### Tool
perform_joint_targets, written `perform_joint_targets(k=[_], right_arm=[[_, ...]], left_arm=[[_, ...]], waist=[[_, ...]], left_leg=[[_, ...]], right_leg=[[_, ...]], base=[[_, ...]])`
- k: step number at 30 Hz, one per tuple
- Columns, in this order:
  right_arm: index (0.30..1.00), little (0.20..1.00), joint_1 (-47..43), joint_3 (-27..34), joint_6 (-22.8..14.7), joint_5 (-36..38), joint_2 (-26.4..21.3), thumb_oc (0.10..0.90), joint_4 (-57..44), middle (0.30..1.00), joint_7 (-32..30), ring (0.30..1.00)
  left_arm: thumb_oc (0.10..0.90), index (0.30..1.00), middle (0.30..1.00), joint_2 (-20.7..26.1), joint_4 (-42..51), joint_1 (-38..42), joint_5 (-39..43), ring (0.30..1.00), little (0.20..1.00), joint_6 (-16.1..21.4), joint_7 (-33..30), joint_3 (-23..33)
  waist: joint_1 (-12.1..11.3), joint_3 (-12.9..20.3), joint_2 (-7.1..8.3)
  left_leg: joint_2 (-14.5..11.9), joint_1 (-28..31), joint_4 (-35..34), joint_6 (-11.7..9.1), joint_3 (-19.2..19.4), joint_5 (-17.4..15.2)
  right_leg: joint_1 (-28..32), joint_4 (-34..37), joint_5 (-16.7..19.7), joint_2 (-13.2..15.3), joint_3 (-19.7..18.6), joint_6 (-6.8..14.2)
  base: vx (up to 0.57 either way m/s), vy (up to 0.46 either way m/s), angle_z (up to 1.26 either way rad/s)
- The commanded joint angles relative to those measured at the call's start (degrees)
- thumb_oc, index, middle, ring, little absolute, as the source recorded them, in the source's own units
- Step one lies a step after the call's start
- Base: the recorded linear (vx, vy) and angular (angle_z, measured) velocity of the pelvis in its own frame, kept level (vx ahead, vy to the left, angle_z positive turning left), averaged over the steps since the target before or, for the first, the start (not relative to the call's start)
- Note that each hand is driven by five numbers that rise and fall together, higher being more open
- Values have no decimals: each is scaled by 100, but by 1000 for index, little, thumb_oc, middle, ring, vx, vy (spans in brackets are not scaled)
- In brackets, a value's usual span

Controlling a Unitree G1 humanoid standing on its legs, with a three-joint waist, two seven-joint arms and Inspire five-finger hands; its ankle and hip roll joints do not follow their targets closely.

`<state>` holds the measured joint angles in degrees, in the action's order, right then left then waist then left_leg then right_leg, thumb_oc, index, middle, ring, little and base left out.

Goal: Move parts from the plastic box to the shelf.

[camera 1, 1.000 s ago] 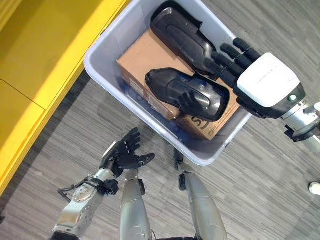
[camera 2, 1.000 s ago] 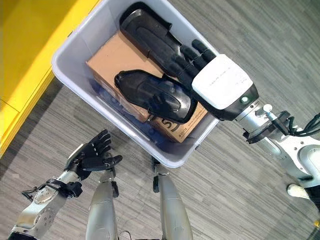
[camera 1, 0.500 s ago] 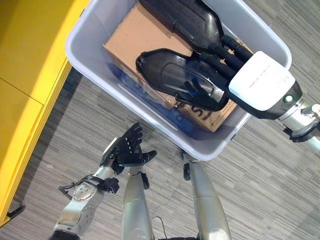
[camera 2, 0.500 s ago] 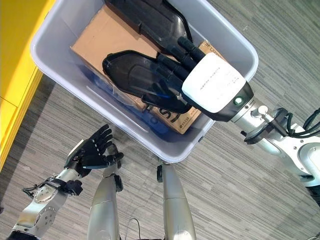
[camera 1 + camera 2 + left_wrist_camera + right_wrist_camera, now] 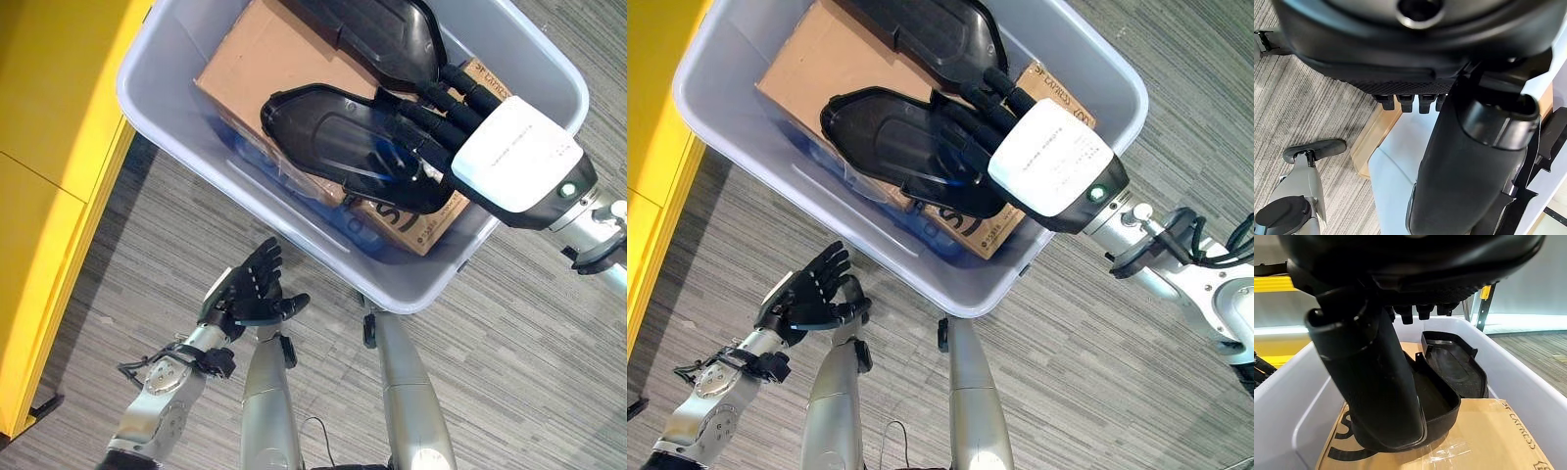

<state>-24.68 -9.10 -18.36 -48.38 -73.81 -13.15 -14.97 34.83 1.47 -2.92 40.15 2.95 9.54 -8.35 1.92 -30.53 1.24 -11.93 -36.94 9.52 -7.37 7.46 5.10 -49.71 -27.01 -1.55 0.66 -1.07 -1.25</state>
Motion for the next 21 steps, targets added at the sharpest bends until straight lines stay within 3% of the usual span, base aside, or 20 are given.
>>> perform_joint_targets(k=[1,9,16,21], right_arm=[[1000,1000,-335,542,-266,-96,-414,900,-524,1000,-465,1000],[1000,1000,-306,501,-148,273,-449,900,-539,1000,-366,1000],[1000,1000,110,812,-330,378,-303,900,-791,1000,-291,1000],[1000,1000,324,933,-619,302,-218,900,-780,1000,-582,1000]], left_arm=[[900,1000,1000,-54,432,-188,-2,1000,1000,401,241,-43],[900,1000,1000,-56,355,-178,-98,1000,1000,457,205,-50],[900,1000,1000,-90,290,-179,-104,1000,1000,448,235,16],[900,1000,1000,-86,254,-152,-225,1000,1000,450,245,-43]], waist=[[278,73,-33],[272,73,-12],[346,73,8],[382,73,25]], left_leg=[[-623,235,245,-82,-517,17],[-676,225,168,-99,-509,30],[-691,191,171,-99,-487,59],[-676,88,180,-92,-492,31]], right_leg=[[371,390,-206,514,546,386],[312,392,-182,538,563,395],[192,304,-187,519,526,388],[72,305,-152,534,497,405]], base=[[-11,-35,-1],[-9,-29,-1],[0,0,0],[-9,-20,1]])
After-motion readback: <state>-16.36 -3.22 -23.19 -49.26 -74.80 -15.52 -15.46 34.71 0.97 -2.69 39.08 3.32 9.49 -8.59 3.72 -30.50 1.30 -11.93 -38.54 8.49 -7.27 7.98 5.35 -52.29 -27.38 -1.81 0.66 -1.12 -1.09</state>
